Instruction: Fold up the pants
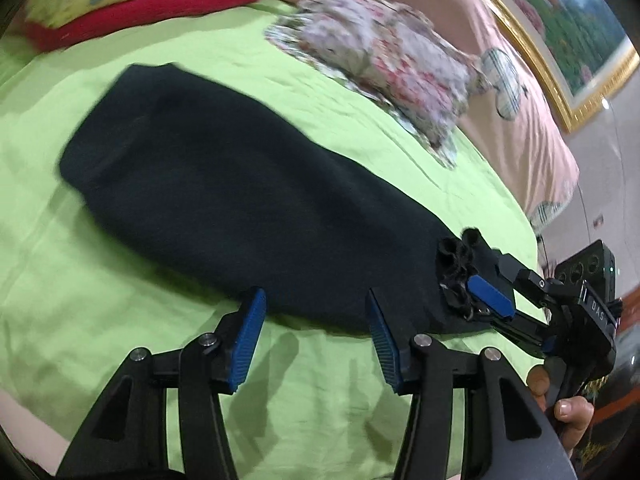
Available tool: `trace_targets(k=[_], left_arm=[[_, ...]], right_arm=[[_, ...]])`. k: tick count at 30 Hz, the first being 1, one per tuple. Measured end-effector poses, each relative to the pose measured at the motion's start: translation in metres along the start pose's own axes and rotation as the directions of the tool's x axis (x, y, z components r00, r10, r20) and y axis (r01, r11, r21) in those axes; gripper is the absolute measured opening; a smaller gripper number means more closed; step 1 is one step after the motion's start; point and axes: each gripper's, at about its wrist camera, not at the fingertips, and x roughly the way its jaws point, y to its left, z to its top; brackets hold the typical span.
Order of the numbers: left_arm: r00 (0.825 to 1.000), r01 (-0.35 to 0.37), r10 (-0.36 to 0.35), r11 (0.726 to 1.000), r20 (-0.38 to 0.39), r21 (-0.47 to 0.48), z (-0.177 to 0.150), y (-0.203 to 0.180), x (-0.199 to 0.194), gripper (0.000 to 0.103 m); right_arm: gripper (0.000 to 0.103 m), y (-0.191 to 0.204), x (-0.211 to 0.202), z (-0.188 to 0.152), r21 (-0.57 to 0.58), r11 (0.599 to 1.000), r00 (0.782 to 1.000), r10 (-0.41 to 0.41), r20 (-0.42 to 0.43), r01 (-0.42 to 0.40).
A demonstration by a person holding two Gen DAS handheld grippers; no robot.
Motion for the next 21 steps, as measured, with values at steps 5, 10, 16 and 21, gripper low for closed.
trace_targets(k=[5, 10, 16, 21], left_arm=[[0.998, -0.036, 0.040, 0.995, 0.041, -0.094, 0.004, 0.033, -0.014, 0.052], [0.997, -0.051, 0.061, 0.987, 0.057, -0.153, 0.012, 0.060, -0.022, 0.052], [0.992, -0.082, 0.098, 0.977, 0.077, -0.196, 0.016, 0.084, -0.029, 0.052], [0.992, -0.079, 0.099, 0.971, 0.080, -0.225, 0.019, 0.099, -0.030, 0.052]], right_arm=[[0.051, 0.015, 0.020, 0.005, -0.048, 0.999, 0.999, -0.004, -0.043, 0.002], [0.051, 0.032, 0.042, 0.013, -0.100, 0.995, 0.996, -0.015, -0.082, 0.007], [0.051, 0.050, 0.065, 0.021, -0.162, 0.987, 0.992, -0.027, -0.125, 0.006], [0.052, 0.066, 0.086, 0.028, -0.227, 0.974, 0.986, -0.062, -0.157, 0.025]])
